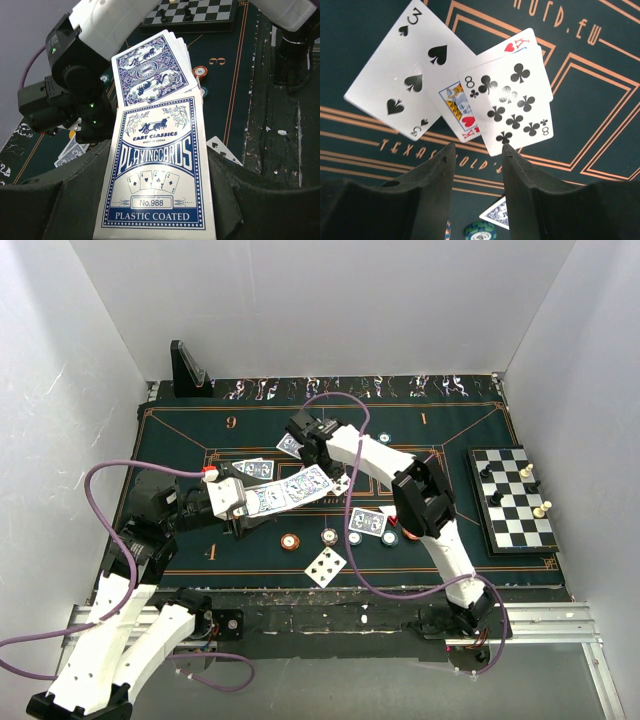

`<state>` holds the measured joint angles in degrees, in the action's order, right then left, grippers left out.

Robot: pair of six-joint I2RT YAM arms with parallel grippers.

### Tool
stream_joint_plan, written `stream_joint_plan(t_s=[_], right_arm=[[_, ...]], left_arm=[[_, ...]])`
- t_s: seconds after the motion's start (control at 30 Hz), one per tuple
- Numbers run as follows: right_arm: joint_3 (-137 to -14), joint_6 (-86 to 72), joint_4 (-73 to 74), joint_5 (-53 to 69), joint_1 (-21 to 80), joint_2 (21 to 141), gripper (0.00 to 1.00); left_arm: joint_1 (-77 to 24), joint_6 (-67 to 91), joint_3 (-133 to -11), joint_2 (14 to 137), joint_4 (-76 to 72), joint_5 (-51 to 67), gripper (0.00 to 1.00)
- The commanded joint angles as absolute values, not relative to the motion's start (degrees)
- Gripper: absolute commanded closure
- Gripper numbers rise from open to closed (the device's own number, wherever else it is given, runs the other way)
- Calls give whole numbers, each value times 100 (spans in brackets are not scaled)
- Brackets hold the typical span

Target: Distribute texas hold em gaming equipment

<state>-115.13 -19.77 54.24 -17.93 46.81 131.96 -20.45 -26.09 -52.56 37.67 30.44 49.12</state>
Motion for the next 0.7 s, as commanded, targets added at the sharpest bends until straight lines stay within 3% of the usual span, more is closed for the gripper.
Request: stream_joint_plan(t_s=[0.0,0.23,0.33,0.57,0.67], right_arm=[[-11391,-2100,5317,-1310,4439,12455,50],[-10847,-2504,5072,-537,3982,11279,48],[-10478,-2785,4870,-45,3658,10409,35],[-9291,-3638,4009,2414,2761,8554,18],[-8948,-3884,3719,3215,2637,8035,15]], left_arm=[[-2021,-2619,-5414,3709,2988,4931,100],[-2021,-2628,-5405,3735,2962,4948,100],[-2021,-2610,-5414,3753,2944,4992,100],[-2021,-2680,-5353,3718,2857,5054,100],[-2021,-2681,-5317,3709,2821,5080,100]])
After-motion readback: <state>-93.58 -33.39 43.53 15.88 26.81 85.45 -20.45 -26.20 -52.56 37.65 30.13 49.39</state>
